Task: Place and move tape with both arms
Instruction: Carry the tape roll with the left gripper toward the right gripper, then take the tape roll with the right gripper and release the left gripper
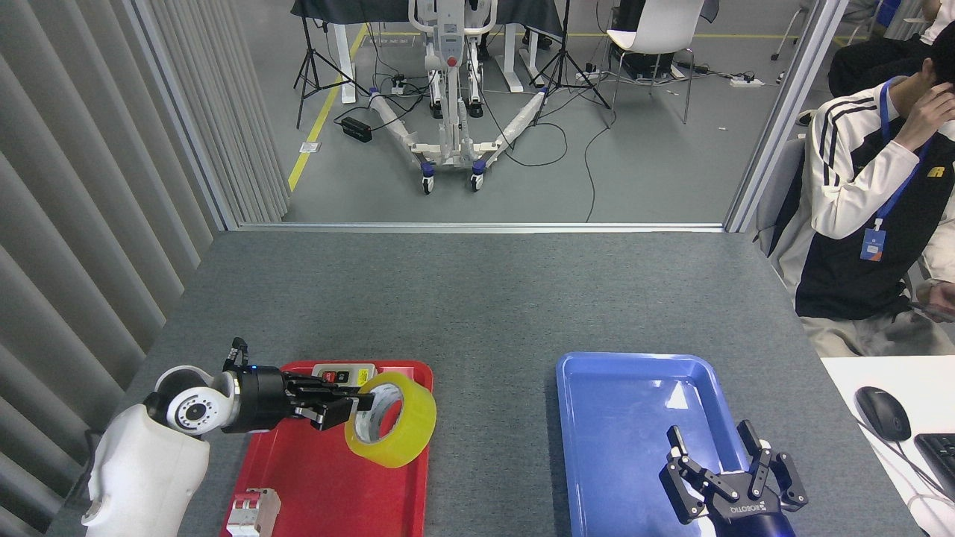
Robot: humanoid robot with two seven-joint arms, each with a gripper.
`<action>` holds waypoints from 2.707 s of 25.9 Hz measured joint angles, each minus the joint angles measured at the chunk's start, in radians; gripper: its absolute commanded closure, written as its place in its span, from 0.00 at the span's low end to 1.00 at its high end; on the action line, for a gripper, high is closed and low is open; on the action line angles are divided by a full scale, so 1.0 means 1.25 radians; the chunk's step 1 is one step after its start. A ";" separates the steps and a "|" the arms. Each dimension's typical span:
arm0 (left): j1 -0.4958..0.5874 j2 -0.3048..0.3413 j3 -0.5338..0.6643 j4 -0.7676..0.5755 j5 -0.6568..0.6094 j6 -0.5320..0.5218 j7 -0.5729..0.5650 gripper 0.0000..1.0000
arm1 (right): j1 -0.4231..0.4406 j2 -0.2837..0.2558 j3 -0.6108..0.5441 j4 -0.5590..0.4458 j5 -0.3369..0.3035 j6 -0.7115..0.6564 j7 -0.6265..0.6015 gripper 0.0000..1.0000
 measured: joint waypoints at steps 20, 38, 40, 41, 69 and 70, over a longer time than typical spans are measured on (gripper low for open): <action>0.028 -0.175 -0.015 0.078 0.126 -0.016 -0.004 1.00 | 0.041 -0.066 0.071 -0.054 0.075 -0.436 -0.168 0.00; 0.090 -0.231 -0.085 -0.013 0.117 -0.016 0.006 1.00 | -0.010 -0.023 0.238 0.010 0.055 -0.426 -0.159 0.35; 0.091 -0.233 -0.087 -0.012 0.114 -0.016 0.006 1.00 | -0.010 -0.020 0.247 0.011 0.058 -0.431 -0.158 0.51; 0.090 -0.233 -0.088 -0.011 0.112 -0.016 0.006 1.00 | -0.009 -0.019 0.249 0.011 0.058 -0.433 -0.157 0.59; 0.072 -0.134 0.018 0.011 0.163 -0.015 0.104 0.01 | -0.010 -0.043 0.118 -0.008 0.124 -0.182 -0.075 1.00; 0.092 -0.124 0.019 -0.009 0.168 -0.007 0.135 0.01 | -0.010 -0.047 0.103 -0.009 0.121 -0.167 -0.046 1.00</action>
